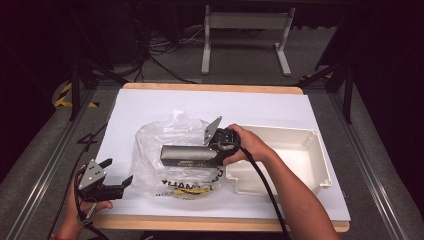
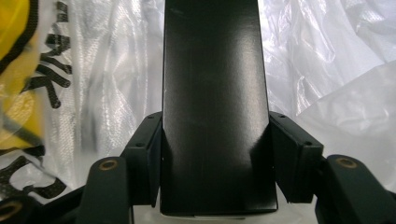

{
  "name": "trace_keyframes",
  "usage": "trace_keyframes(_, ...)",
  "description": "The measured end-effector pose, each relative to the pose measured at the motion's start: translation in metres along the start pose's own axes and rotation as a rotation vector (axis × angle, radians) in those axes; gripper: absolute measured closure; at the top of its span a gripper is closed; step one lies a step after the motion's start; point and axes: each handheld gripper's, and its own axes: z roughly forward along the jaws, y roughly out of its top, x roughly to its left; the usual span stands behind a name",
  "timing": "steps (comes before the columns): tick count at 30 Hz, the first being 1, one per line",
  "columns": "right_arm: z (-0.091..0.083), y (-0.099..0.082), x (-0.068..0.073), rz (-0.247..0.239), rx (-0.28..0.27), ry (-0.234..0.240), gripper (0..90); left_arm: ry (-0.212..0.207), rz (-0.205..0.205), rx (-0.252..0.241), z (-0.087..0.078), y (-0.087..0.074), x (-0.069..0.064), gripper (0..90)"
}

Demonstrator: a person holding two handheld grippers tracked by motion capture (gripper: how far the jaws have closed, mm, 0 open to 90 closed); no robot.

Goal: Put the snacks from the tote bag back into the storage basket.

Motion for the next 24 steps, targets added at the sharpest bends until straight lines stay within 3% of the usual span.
trace_keyframes(2, -0.001, 0.001, 0.001, -0.023, -0.017, -0.003, 43.0, 0.002, 0.005, 0.001, 0.0, 0.0, 0.0, 8.9)
trace_keyframes(8, -0.007, 0.006, 0.003, -0.028, -0.05, -0.047, 43.0, -0.013, -0.006, 0.002, 0.001, -0.002, 0.002, 8.8)
trace_keyframes(24, -0.028, 0.012, 0.003, -0.034, -0.097, -0.071, 43.0, -0.011, -0.008, 0.0, 0.001, -0.002, 0.002, 8.6)
